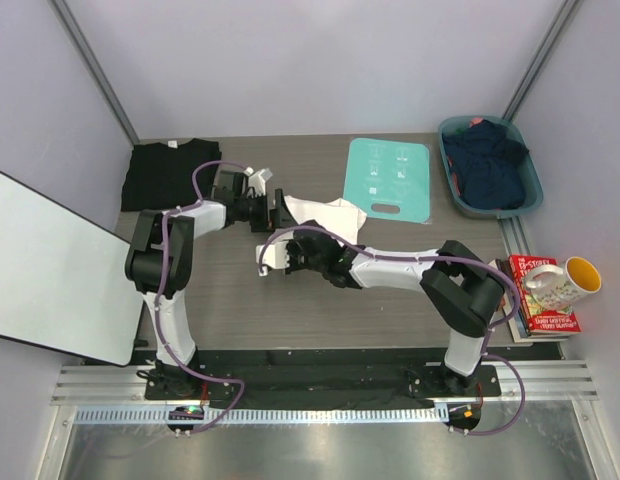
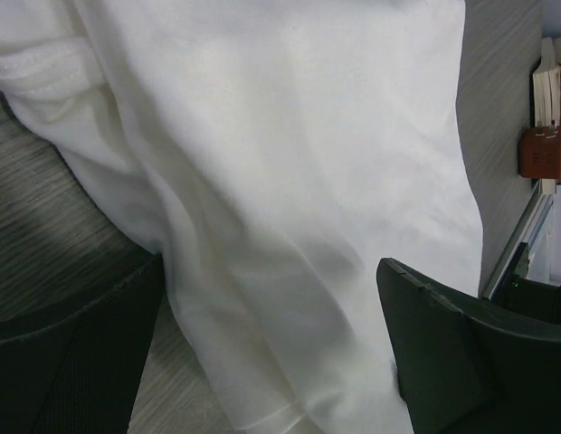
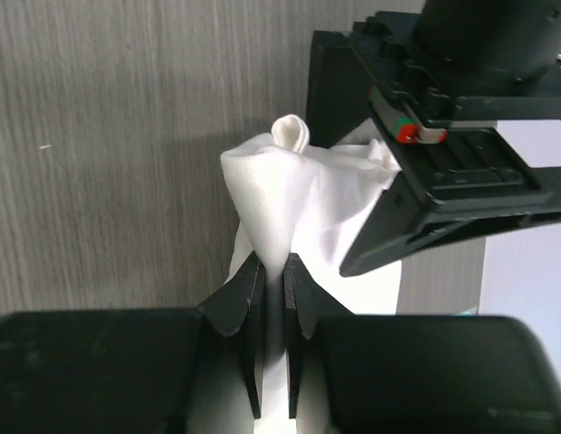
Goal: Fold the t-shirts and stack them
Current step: Neatly place the folded tshirt to the corner
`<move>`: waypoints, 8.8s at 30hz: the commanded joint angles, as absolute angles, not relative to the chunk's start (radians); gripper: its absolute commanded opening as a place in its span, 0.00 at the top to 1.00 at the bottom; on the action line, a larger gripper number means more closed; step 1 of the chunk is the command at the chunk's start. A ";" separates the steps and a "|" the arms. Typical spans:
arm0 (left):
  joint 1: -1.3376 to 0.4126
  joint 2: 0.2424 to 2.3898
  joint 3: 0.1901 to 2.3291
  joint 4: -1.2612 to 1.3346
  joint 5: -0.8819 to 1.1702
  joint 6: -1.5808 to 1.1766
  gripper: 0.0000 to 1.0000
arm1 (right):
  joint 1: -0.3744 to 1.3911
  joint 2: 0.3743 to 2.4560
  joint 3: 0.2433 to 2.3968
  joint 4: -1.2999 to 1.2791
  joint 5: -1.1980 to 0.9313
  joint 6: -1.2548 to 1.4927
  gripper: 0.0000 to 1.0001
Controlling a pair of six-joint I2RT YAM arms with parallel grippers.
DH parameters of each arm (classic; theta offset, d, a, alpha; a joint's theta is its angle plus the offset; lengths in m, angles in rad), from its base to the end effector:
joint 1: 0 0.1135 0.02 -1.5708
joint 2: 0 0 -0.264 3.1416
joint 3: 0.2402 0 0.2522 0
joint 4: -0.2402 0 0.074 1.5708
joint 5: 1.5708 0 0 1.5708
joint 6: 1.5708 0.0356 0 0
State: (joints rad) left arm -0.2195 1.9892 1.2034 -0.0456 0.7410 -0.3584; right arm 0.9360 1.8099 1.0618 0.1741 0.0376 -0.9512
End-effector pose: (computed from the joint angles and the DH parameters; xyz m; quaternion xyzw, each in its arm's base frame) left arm 0.3953 -0.1128 0.1498 0.0702 0.8761 -0.4196 0.2266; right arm 0.2353 0.3172 0.1878 -0.7058 0.5227 -0.0201 0.4778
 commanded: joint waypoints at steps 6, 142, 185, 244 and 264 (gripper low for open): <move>-0.219 1.960 1.215 -0.244 0.727 -0.287 0.00 | 0.911 1.744 1.060 0.233 0.045 -0.977 0.90; 0.161 2.204 2.321 -0.397 -0.284 0.448 1.00 | 0.560 1.425 1.006 0.072 0.025 -0.548 0.00; -0.049 2.157 2.272 -0.413 -0.382 0.417 1.00 | 0.558 1.355 0.934 0.107 0.012 -0.560 0.00; 0.199 2.353 2.399 -0.614 0.124 -0.074 1.00 | 0.560 1.361 0.968 0.037 -0.012 -0.569 0.01; 0.284 2.338 2.130 -0.367 -0.103 0.164 0.00 | 0.609 1.376 1.017 -0.066 -0.038 -0.542 0.00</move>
State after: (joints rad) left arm 0.2867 2.4672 2.2044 -0.5133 -0.0265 0.1471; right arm 0.5964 1.3983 0.9794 -0.0639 -0.0288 -0.5617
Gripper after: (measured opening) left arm 0.996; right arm 0.995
